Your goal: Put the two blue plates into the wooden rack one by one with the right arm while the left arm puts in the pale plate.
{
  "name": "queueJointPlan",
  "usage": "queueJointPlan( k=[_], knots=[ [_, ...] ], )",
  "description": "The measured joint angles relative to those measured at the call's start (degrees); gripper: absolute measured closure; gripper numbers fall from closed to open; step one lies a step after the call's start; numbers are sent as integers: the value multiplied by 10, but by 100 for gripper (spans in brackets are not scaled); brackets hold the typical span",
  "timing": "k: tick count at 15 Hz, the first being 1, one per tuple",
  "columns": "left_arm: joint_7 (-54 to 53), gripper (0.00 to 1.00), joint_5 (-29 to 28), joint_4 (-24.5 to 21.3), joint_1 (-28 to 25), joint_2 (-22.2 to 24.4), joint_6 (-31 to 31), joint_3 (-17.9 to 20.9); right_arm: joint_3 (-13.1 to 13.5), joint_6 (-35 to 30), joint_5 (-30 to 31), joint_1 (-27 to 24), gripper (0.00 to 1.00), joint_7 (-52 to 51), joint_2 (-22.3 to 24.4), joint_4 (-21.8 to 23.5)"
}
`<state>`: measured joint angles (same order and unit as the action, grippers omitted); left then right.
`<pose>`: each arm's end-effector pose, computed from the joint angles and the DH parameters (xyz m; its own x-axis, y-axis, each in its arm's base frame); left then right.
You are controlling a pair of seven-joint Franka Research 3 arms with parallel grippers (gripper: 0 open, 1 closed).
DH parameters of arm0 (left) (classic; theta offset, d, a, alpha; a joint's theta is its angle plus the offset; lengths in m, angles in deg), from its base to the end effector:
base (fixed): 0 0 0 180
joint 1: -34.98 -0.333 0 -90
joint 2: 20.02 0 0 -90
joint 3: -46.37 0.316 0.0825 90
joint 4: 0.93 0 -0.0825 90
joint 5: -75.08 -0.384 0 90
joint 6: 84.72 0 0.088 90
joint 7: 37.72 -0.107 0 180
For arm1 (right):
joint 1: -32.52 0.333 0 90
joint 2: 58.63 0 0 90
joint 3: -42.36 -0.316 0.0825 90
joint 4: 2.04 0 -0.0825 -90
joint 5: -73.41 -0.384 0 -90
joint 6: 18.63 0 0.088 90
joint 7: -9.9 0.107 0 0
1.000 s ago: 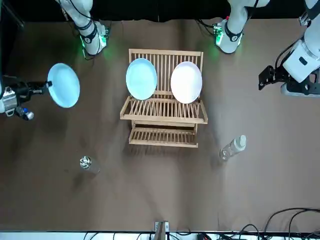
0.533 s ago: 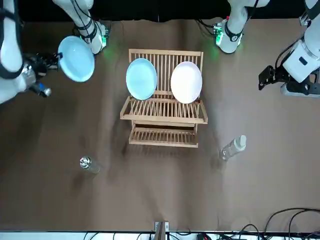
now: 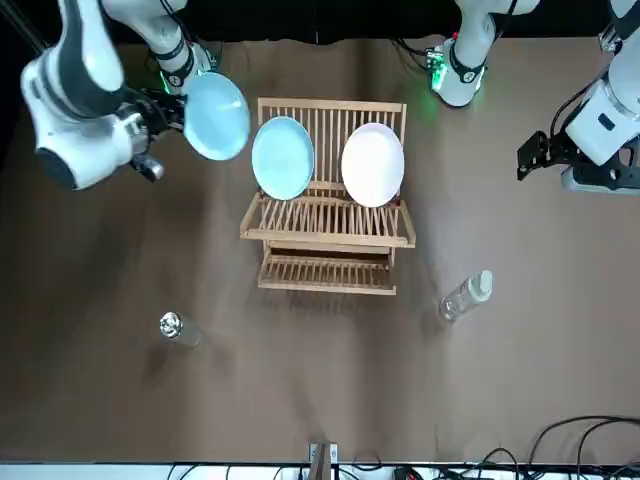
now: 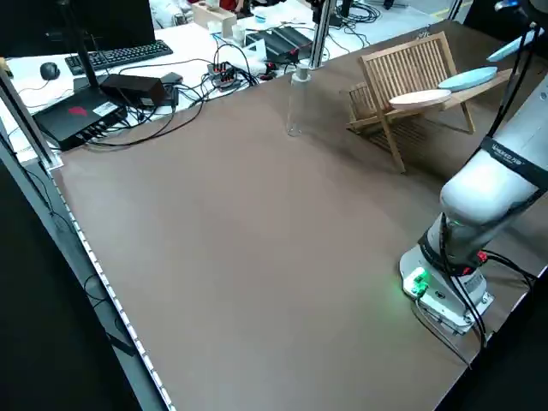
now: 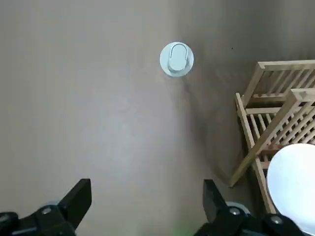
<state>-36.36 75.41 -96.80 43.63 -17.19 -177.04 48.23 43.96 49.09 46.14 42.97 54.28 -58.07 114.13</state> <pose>0.5375 -0.0642 0.6066 0.9954 -0.0944 -0.0128 -0.0944 -0.9955 0.0071 0.4327 0.1287 0.4345 0.4261 -0.4370 -0.7922 -0.4994 -0.8437 0.1968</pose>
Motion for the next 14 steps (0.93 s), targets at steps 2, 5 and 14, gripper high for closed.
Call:
queueJointPlan(
  k=[2,5,14],
  knots=[
    [0,0,0,0,0,0,0,0,0,29,-24,41,97,48,-4,0],
    [0,0,0,0,0,0,0,0,-1,62,-62,82,97,96,-9,0],
    [0,0,0,0,0,0,0,0,0,190,-103,162,97,155,-68,-7]
  ],
)
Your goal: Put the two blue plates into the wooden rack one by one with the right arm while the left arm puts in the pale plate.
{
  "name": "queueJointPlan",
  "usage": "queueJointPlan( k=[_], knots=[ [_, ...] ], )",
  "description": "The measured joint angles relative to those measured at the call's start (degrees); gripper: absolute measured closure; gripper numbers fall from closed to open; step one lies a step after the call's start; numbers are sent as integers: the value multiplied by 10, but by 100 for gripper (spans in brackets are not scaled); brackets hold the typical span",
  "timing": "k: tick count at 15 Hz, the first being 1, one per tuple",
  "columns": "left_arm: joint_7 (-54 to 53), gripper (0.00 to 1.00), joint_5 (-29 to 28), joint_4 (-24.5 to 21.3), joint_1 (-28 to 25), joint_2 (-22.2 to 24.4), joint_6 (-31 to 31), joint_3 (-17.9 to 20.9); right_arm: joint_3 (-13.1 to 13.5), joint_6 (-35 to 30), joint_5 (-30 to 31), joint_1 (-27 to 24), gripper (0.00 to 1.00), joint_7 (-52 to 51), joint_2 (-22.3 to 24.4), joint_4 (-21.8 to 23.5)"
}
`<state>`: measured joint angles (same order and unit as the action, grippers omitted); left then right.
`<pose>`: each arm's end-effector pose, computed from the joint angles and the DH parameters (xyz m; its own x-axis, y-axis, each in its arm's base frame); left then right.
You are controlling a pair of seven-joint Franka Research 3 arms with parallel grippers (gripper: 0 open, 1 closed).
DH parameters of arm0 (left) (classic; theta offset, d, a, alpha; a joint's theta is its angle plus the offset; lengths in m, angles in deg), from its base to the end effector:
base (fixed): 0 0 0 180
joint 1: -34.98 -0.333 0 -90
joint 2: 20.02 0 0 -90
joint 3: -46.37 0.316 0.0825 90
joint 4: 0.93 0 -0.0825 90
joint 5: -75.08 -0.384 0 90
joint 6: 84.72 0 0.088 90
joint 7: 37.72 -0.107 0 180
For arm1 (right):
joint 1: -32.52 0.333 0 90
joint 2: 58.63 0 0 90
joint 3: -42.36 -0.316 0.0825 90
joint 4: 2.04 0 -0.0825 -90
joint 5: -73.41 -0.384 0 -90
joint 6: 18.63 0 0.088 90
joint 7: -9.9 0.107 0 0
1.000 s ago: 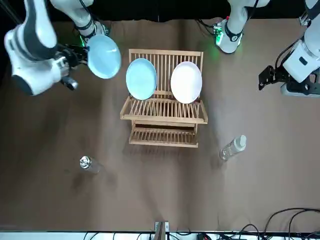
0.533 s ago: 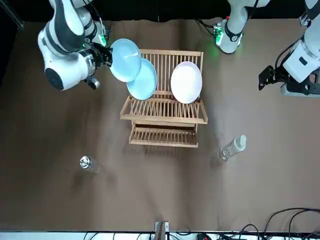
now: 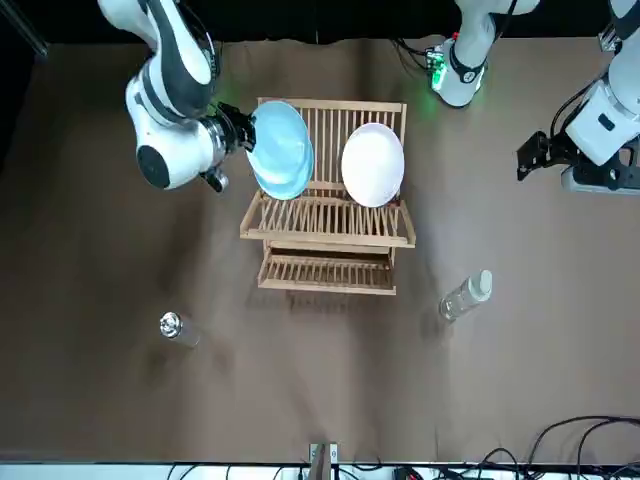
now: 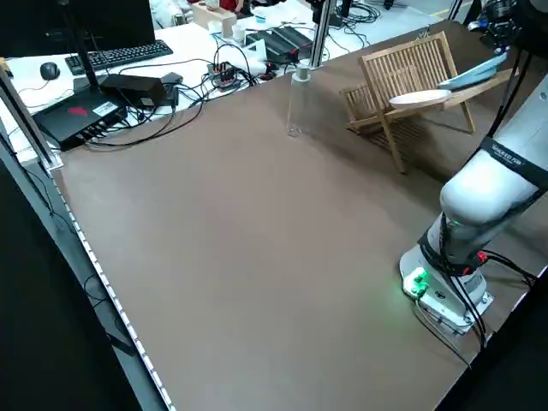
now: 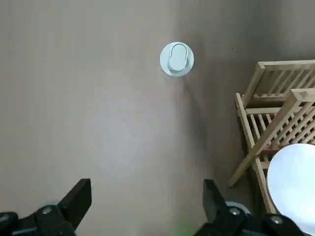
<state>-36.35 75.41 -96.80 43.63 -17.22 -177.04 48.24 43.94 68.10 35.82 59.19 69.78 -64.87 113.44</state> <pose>0.5376 -0.0641 0.6063 0.9955 -0.0941 -0.0133 -0.0940 -0.9955 0.0070 0.4322 0.2780 0.3879 0.4082 -0.5488 -0.7295 -0.6112 -0.7579 0.2282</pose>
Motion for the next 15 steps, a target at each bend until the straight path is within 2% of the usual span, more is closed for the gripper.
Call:
queueJointPlan(
  k=[4,9,10,12,15],
  knots=[
    [0,0,0,0,0,0,0,0,0,25,-12,10,97,6,-32,-13],
    [0,0,0,0,0,0,0,0,1,26,-14,13,96,8,-37,-24],
    [0,0,0,0,0,0,0,0,1,26,-14,13,92,8,-37,-26],
    [0,0,0,0,0,0,0,0,2,24,-14,13,77,8,-37,-34],
    [0,0,0,0,0,0,0,0,5,12,-14,13,76,8,-37,-41]
  ],
)
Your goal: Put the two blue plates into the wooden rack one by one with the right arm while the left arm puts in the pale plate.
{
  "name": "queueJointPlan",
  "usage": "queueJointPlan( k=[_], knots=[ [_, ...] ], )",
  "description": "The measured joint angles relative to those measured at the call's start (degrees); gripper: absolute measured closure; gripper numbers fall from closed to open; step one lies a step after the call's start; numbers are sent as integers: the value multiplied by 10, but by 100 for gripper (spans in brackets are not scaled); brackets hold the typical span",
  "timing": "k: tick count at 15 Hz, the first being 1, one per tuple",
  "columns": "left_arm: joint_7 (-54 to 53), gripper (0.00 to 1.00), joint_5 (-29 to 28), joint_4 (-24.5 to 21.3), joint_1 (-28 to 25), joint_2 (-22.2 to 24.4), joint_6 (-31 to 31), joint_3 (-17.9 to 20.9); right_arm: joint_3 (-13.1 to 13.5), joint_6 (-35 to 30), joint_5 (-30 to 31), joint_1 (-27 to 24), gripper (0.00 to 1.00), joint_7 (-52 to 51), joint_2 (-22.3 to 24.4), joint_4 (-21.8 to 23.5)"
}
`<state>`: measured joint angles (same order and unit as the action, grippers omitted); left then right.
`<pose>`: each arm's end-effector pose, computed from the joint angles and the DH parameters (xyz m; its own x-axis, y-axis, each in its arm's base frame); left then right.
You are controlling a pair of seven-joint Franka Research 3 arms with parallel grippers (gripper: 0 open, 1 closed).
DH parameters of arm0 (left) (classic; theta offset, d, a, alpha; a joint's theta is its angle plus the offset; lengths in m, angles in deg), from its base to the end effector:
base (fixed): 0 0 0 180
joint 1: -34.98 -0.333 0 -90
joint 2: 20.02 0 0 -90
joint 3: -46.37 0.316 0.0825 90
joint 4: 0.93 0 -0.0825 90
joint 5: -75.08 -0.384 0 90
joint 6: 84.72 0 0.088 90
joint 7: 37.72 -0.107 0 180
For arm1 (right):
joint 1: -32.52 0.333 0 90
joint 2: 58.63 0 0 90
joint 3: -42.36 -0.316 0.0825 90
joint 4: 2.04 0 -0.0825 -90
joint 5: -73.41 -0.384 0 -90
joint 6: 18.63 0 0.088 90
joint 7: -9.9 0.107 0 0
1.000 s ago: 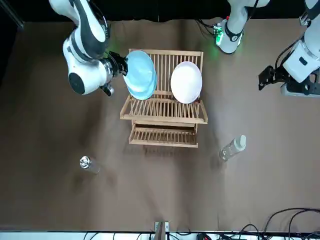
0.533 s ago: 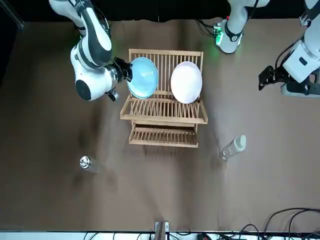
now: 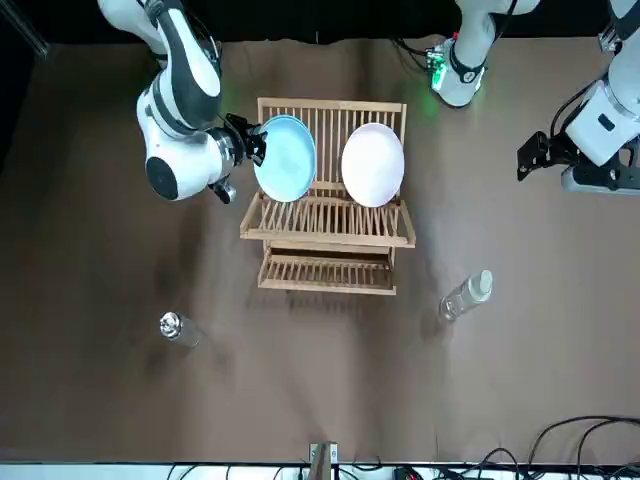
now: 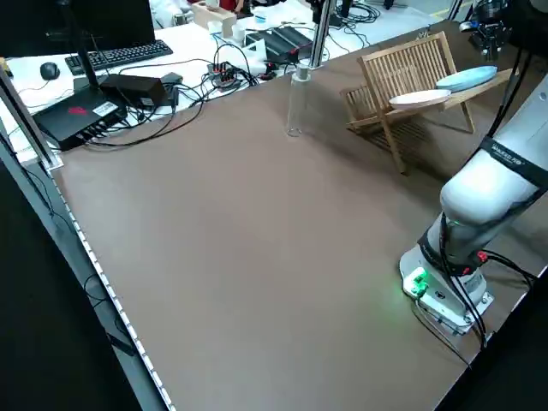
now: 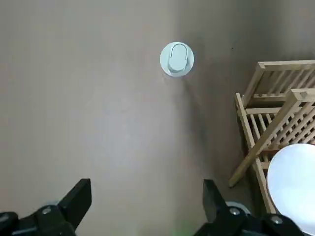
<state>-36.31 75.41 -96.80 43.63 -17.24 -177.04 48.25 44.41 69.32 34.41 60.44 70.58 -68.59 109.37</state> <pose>0.5377 -0.0640 0.6061 0.9956 -0.0932 -0.0136 -0.0931 -0.9956 0.0070 0.4500 0.2959 0.3833 0.4058 -0.5490 -0.7307 -0.6280 -0.7484 0.2135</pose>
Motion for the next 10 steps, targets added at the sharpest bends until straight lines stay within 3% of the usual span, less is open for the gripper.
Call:
queueJointPlan(
  k=[6,8,10],
  knots=[
    [0,0,0,0,0,0,0,0,10,-40,18,-50,74,-69,0,-50],
    [0,0,0,0,0,0,0,0,12,-43,56,-78,59,-108,0,-75],
    [0,0,0,0,0,0,0,0,13,-43,79,-103,56,-144,1,-99]
  ],
)
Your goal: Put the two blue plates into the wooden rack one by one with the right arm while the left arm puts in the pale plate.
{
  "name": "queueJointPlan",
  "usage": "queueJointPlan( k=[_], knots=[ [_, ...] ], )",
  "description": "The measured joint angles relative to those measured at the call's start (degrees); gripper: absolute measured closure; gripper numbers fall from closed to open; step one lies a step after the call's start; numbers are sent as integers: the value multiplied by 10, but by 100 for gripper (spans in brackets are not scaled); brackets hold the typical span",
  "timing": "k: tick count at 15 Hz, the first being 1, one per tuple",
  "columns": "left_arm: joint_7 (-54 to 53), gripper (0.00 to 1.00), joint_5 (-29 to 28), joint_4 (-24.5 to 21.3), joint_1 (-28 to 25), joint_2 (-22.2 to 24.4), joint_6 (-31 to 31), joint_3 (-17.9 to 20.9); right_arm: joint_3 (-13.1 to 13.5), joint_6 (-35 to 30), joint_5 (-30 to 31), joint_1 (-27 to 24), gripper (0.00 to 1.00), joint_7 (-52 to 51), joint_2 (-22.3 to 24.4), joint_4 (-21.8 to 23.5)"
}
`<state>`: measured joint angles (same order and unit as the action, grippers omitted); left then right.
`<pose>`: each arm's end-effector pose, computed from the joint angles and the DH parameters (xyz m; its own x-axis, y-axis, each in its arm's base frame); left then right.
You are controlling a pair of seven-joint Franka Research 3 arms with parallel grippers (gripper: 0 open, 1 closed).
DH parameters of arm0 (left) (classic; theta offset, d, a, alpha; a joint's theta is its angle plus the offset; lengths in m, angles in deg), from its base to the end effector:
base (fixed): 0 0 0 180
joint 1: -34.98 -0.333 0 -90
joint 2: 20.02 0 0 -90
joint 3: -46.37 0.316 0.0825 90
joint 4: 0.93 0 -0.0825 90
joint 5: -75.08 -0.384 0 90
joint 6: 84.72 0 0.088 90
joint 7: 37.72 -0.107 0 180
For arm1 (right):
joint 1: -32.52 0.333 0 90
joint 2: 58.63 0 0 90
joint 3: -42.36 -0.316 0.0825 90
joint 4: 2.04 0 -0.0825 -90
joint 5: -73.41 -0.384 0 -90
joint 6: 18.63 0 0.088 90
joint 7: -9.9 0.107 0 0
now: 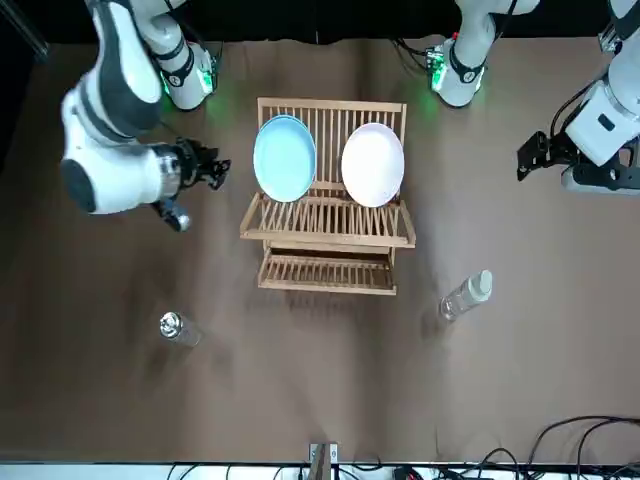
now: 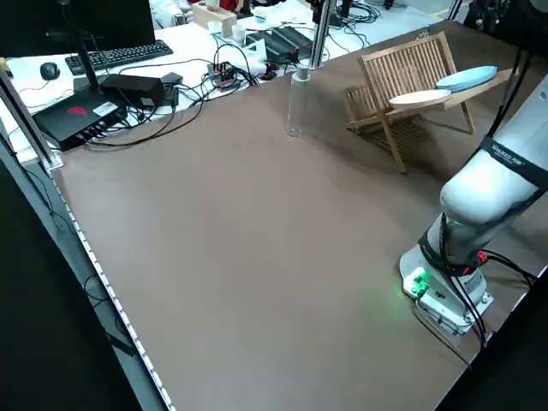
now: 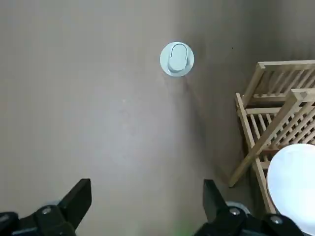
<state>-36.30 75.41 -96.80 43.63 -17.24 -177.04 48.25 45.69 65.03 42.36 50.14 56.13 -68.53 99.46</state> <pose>0.5377 -0.0640 0.6061 0.9956 -0.0931 -0.0136 -0.0930 -0.9956 0.0070 0.5249 0.1971 0.4462 0.6107 -0.4485 -0.6526 -0.5924 -0.8056 -0.0006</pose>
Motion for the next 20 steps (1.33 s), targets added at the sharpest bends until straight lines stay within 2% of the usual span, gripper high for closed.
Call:
queueJointPlan(
  k=[3,6,8,10,13,16,20],
  knots=[
    [0,0,0,0,0,0,0,0,1,0,20,-53,56,-115,0,-16],
    [0,0,0,0,1,0,0,0,3,0,73,-102,55,-219,0,-24],
    [0,0,0,0,1,0,0,0,3,0,100,-113,51,-244,1,-45],
    [0,0,0,0,1,0,0,0,2,-2,109,-126,48,-290,9,-84],
    [0,0,0,0,1,0,0,0,3,-3,132,-152,24,-378,23,-107],
    [0,0,0,0,1,0,0,0,3,5,180,-168,0,-410,48,-126],
    [0,0,0,0,1,0,0,-1,-5,40,198,-166,0,-408,84,-129]
  ],
)
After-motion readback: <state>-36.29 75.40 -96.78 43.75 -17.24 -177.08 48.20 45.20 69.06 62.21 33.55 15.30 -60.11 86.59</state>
